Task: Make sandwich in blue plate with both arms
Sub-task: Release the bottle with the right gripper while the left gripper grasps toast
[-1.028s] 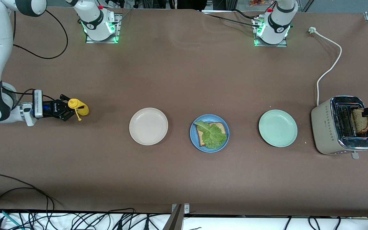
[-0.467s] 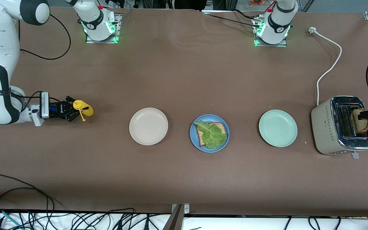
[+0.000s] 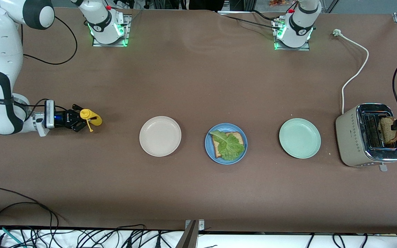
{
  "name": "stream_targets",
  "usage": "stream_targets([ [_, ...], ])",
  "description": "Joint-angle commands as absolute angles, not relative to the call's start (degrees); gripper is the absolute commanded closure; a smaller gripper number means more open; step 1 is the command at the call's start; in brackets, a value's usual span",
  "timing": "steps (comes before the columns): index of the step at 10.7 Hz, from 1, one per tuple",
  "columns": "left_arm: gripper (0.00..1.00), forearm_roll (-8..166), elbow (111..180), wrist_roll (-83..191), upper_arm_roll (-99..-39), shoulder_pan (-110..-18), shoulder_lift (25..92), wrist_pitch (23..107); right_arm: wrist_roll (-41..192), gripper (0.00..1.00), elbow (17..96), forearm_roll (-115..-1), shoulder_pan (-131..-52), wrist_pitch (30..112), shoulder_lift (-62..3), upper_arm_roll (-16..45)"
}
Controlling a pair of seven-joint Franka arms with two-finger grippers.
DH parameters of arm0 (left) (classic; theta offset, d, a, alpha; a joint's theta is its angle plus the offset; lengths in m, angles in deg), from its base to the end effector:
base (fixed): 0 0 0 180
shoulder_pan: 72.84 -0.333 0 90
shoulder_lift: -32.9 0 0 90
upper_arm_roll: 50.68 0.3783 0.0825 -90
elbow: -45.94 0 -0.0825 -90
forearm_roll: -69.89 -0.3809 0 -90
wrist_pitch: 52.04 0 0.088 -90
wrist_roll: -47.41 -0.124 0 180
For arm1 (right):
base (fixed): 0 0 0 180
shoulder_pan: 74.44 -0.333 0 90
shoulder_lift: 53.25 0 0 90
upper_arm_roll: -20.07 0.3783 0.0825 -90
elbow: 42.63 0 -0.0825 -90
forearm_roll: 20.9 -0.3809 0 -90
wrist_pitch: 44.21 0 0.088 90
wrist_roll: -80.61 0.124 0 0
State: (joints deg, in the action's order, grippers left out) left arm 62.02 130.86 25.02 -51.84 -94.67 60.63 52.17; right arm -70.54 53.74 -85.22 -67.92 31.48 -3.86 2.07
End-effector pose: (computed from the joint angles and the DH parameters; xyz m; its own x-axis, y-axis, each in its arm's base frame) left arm 0.6507 0.2626 0.4241 0.9811 -0.0660 -0.1819 -0.0765 -0.9957 -0.0516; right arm 0.6042 -0.1076 0.1576 0.0165 0.2556 0.9666 0.9807 0.1842 -0.0654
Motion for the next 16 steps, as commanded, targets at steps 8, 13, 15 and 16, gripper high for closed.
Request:
stream_targets([
  [8,1.0,62.5,128.6,21.1,-52.4,-95.2,55.6,47.4,-70.5,0.0,51.9,-84.9,-67.1,26.9,-2.9,-2.7],
  [13,1.0,62.5,128.6,19.9,-52.5,-95.2,48.9,41.2,-68.1,0.0,47.6,-79.3,-67.0,21.0,-3.2,-9.5],
  [15,1.0,62.5,128.6,19.5,-52.7,-95.0,46.2,39.6,-57.4,0.0,41.6,-77.0,-67.1,17.2,-4.6,-9.9],
  [16,1.0,62.6,128.6,19.5,-53.0,-95.0,45.9,38.9,-50.6,0.0,39.5,-76.4,-67.2,15.5,-5.9,-10.0],
])
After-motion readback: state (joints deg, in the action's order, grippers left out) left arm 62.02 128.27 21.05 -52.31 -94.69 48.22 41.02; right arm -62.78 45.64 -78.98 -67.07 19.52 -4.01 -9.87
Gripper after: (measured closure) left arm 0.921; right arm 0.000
